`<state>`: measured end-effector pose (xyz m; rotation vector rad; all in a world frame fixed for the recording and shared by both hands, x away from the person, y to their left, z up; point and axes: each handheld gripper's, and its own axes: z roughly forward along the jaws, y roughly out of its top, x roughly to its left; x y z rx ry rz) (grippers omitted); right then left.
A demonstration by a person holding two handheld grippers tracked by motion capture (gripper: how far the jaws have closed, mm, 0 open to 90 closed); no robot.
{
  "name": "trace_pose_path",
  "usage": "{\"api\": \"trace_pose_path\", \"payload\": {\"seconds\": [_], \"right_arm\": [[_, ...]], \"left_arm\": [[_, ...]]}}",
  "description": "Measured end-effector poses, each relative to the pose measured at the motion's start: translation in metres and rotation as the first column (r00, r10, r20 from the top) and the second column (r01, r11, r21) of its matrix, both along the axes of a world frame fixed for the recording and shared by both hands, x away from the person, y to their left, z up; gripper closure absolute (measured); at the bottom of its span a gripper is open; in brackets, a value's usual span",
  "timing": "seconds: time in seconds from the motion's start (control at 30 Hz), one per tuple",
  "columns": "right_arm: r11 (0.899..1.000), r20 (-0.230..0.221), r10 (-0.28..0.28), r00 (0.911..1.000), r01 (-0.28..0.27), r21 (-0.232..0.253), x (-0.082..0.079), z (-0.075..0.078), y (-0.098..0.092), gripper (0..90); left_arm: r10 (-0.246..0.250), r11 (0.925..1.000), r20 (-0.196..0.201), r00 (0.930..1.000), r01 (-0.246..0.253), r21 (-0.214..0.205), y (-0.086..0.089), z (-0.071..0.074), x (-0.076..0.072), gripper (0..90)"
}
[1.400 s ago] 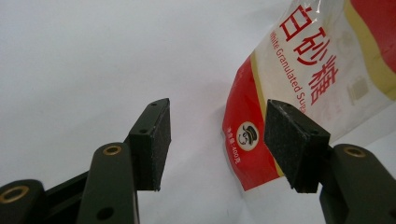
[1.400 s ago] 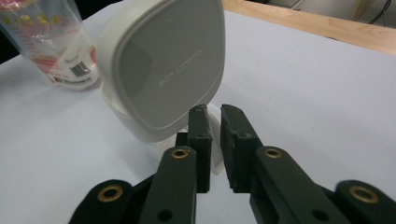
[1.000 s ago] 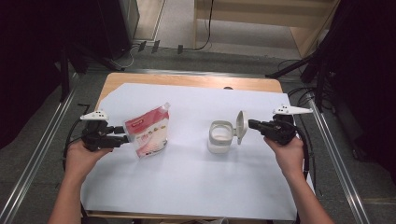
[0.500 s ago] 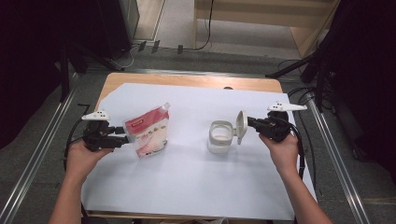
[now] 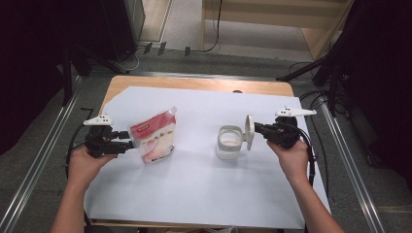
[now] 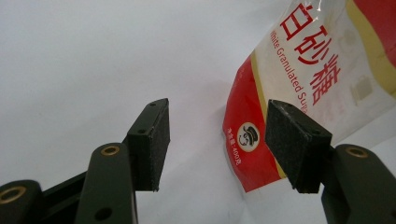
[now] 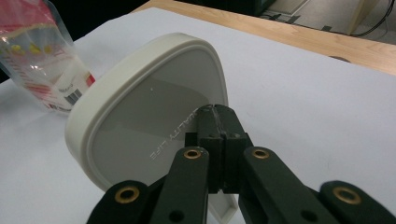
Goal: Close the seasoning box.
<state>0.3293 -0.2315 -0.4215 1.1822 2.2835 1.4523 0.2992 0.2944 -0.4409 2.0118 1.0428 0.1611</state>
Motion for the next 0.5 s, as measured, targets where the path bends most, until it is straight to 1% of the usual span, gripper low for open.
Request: {"api": "trace_pose_path", "payload": {"seconds": [0.13,0.27,0.3,0.37,0.4,0.5], "right_arm": [[1.0,0.002,0.009,1.0,-0.009,0.001,-0.001,0.0,0.004,90.0],[1.0,0.006,0.024,0.9997,-0.024,-0.01,-0.001,-0.001,0.011,90.0],[1.0,0.0,0.028,0.9996,-0.028,-0.01,-0.001,-0.001,0.013,90.0],[0.999,0.01,0.041,0.9991,-0.041,-0.023,-0.001,-0.002,0.018,90.0],[0.999,0.006,0.044,0.999,-0.044,-0.028,-0.002,-0.001,0.02,90.0],[0.998,0.011,0.054,0.9985,-0.053,-0.031,-0.004,-0.001,0.025,90.0]], "left_arm": [[0.001,1.0,-0.002,1.0,-0.001,0.004,0.0,-0.001,0.0,41.6],[-0.004,1.0,-0.006,1.0,0.004,0.006,0.0,-0.002,0.001,41.6],[-0.007,1.0,-0.007,1.0,0.007,0.005,0.0,-0.002,0.001,41.5],[-0.006,0.9999,-0.009,0.9999,0.006,0.009,0.0,-0.002,0.001,41.6],[-0.007,0.9999,-0.01,0.9999,0.007,0.01,0.0,-0.002,0.001,41.6],[-0.011,0.9999,-0.012,0.9999,0.011,0.008,0.0,-0.002,0.001,41.6]]}}
